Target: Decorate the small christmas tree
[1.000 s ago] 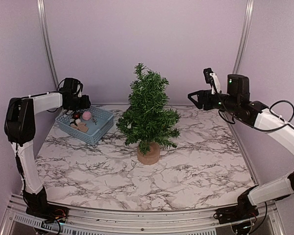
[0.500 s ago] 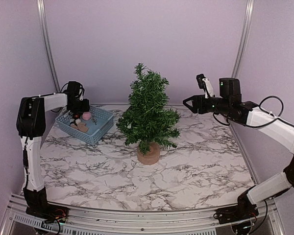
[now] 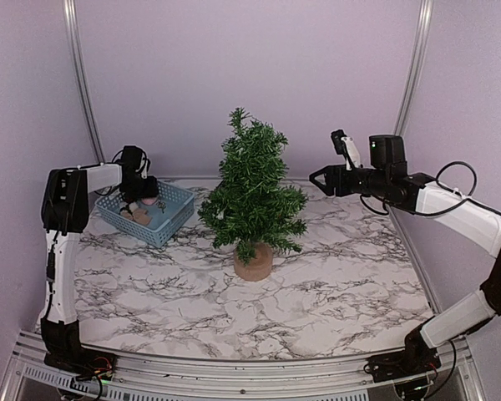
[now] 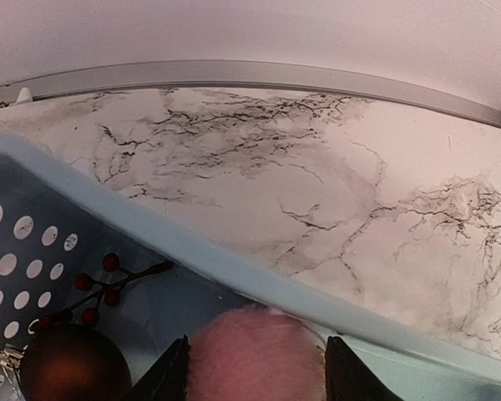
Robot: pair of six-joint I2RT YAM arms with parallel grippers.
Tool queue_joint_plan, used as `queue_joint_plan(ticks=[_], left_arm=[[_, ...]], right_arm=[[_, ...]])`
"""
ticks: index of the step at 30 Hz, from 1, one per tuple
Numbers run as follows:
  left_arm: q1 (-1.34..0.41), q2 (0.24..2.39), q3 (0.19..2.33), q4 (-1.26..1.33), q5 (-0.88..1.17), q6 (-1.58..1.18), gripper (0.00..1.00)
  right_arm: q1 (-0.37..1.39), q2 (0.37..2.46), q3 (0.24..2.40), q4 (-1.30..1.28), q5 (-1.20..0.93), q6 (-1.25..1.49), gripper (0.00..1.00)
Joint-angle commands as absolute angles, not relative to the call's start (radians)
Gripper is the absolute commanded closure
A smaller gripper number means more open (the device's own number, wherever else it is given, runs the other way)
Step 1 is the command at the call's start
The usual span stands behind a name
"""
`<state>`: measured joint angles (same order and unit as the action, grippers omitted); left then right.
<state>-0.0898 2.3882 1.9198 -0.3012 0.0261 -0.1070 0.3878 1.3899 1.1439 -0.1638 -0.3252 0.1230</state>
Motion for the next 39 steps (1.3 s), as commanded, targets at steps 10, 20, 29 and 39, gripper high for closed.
queue_joint_plan(ticks=[10, 20, 29, 39], left_arm=[[-0.083, 2.431, 2.002, -0.403, 0.042, -0.095, 0.44], [-0.083, 2.444, 2.016, -0.446, 0.006, -0.073, 0.4], [-0.081, 2.429, 2.017, -0.446, 0.005, -0.064, 0.6], [-0.085, 2.219, 1.911, -0.441, 0.006, -0.053, 0.75]], right_arm=[[0.376, 1.407, 1.203, -0.137, -0.346, 0.114, 0.4], [0.376, 1.405, 1.204, -0.135, -0.348, 0.115, 0.4], [0.374, 1.402, 1.203, -0.137, -0.352, 0.115, 0.4], [0.374, 1.371, 1.19, -0.134, -0.374, 0.12, 0.4]])
